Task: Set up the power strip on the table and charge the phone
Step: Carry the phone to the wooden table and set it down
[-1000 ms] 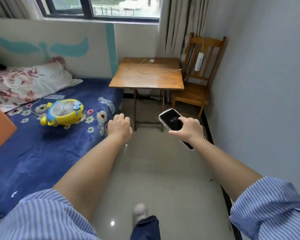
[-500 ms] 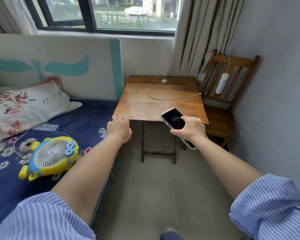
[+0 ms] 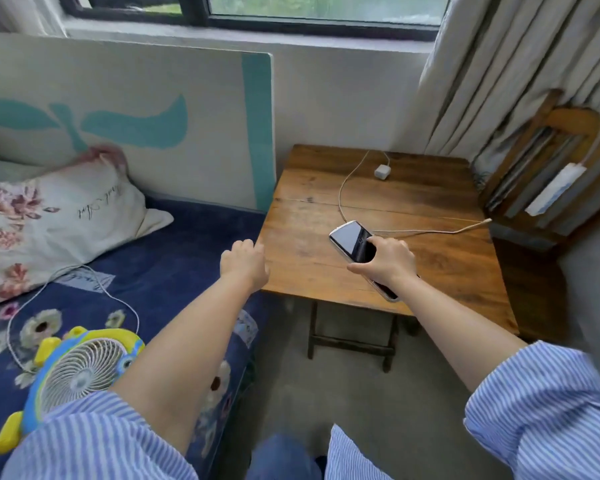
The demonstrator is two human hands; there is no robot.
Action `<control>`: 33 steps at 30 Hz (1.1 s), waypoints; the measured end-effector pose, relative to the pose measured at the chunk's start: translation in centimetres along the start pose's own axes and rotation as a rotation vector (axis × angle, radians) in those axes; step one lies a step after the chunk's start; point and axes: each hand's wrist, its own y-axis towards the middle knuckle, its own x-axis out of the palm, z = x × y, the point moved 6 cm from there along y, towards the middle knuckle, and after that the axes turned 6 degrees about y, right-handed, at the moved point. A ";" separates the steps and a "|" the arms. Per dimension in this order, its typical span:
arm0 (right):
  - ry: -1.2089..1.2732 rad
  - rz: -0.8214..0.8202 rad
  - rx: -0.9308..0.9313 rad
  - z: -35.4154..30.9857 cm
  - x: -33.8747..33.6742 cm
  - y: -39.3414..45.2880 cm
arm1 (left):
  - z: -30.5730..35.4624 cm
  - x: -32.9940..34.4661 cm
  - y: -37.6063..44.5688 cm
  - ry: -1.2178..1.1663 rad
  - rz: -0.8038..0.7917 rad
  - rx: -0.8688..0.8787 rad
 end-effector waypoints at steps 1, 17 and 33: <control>0.003 -0.015 0.001 -0.5 0.7 1.3 | -0.4 0.4 1.3 -0.003 -0.014 0.007; -0.087 -0.200 0.181 -4.3 18.0 17.8 | -4.3 14.4 18.2 -0.158 -0.403 0.144; -0.072 -0.124 0.039 -6.0 27.4 25.7 | -3.0 23.3 19.7 -0.267 -0.326 0.350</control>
